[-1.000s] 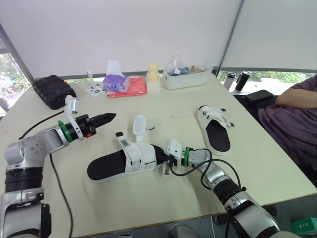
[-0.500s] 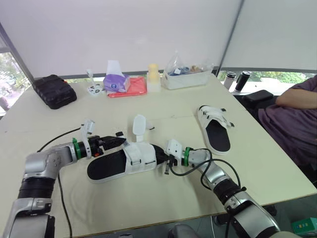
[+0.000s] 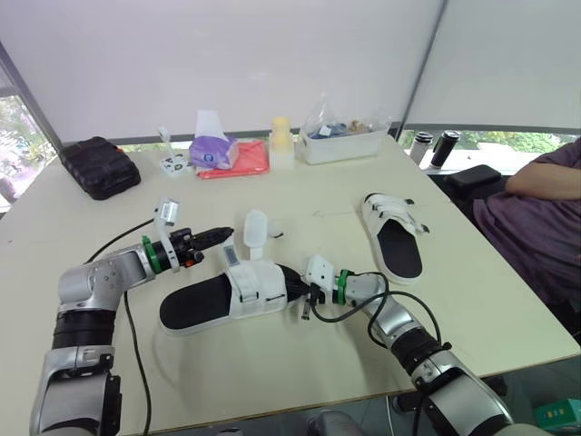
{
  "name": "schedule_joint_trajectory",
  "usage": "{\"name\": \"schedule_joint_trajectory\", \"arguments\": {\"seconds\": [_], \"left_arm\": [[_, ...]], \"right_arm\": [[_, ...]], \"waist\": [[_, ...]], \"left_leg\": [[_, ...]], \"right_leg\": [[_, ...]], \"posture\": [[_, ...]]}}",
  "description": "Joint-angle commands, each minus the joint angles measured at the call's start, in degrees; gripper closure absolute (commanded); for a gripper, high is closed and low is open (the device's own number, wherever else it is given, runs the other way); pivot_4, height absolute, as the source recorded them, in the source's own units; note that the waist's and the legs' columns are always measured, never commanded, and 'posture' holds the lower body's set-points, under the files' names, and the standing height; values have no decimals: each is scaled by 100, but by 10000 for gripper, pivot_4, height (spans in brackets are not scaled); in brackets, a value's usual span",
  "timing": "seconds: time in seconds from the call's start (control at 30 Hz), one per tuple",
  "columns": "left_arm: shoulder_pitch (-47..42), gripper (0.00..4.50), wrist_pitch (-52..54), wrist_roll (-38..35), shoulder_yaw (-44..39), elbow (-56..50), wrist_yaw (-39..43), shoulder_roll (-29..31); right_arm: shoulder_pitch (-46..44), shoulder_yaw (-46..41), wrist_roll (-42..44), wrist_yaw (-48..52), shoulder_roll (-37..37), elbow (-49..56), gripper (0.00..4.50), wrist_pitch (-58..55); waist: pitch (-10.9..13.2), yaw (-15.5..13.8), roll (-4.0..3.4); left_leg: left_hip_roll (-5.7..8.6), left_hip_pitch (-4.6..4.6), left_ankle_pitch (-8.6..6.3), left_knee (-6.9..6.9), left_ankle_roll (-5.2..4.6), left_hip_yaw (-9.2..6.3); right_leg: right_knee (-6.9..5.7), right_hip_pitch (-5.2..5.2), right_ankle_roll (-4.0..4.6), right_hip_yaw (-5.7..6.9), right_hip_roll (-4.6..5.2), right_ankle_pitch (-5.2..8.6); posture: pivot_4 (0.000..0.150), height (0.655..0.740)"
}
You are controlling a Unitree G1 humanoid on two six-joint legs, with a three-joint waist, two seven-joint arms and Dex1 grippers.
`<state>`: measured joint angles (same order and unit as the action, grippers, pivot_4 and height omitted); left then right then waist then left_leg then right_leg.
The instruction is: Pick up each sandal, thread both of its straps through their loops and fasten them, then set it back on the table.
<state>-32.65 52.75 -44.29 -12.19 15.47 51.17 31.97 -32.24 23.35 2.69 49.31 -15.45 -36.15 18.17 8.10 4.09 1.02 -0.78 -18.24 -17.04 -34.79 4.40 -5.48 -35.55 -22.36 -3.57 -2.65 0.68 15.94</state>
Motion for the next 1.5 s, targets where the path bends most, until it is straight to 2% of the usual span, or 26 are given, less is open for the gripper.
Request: {"name": "schedule_joint_trajectory", "arguments": {"seconds": [0.03, 0.33, 0.53, 0.73, 0.83, 0.93, 1.07, 1.3, 1.5], "left_arm": [[-223, 44635, 69, -203, -189, -237, 26, -40], [-384, 44635, -435, 489, 75, 571, -90, -133], [-382, 44635, -985, 1170, 399, 1539, 155, -61], [-329, 44635, -1507, 1735, 925, 1825, 620, -123], [-420, 35070, -1583, 1779, 856, 1942, 641, -165], [-477, 21777, -1596, 1803, 769, 1989, 685, -135], [-435, 1843, -1674, 1868, 671, 1818, 710, 104], [-564, 1843, -1084, 1478, 310, 1249, 1197, 877], [-1235, 1843, -599, 1276, 450, 1098, 1313, 579]], "right_arm": [[518, 366, -826, -182, -214, -1235, 45000, -594], [509, 372, -840, -180, -219, -1266, 45000, -578], [519, 372, -848, -189, -231, -1258, 45000, -576], [511, 379, -856, -186, -216, -1267, 45000, -572], [498, 378, -859, -195, -206, -1278, 45000, -570], [491, 377, -859, -196, -208, -1288, 45000, -571], [492, 371, -855, -194, -212, -1302, 45000, -574], [481, 362, -839, -180, -199, -1323, 45000, -563], [395, 390, -862, -172, -144, -1404, 45000, -541]], "waist": [[0, -1, 1], [0, 1, 1], [-2, 0, 2], [-6, -3, 1], [-7, -2, 1], [-7, -1, 2], [-6, 3, 3], [-5, 4, 4], [-5, -1, 10]], "left_leg": [[1, 0, 0, 0, 0, 0], [5, 3, 0, -1, 0, 0], [6, 8, 0, -1, 0, 0], [6, 7, 0, -1, 0, -1], [5, 3, 0, 0, 0, -3], [5, 2, 0, 0, 0, -4], [4, 2, 0, -1, -1, -6], [2, 5, 0, 0, -1, -13], [2, 1, 0, -5, 0, -44]], "right_leg": [[0, 0, 0, 0, -1, 0], [0, 2, -1, 0, -3, 0], [-1, 2, -1, 2, -4, 0], [-1, 9, -1, 2, -1, 0], [-1, 8, -1, 2, 0, 0], [-1, 6, -1, 2, 0, 0], [-1, 5, -1, 3, -1, -1], [-2, 1, -1, 7, -1, 0], [0, 6, 0, 16, 0, 0]], "posture": [[1500, 7400], [1500, 7400], [1500, 7400], [1500, 7400], [1500, 7400], [1500, 7400], [1500, 7400], [1500, 7400], [1500, 7400]]}}
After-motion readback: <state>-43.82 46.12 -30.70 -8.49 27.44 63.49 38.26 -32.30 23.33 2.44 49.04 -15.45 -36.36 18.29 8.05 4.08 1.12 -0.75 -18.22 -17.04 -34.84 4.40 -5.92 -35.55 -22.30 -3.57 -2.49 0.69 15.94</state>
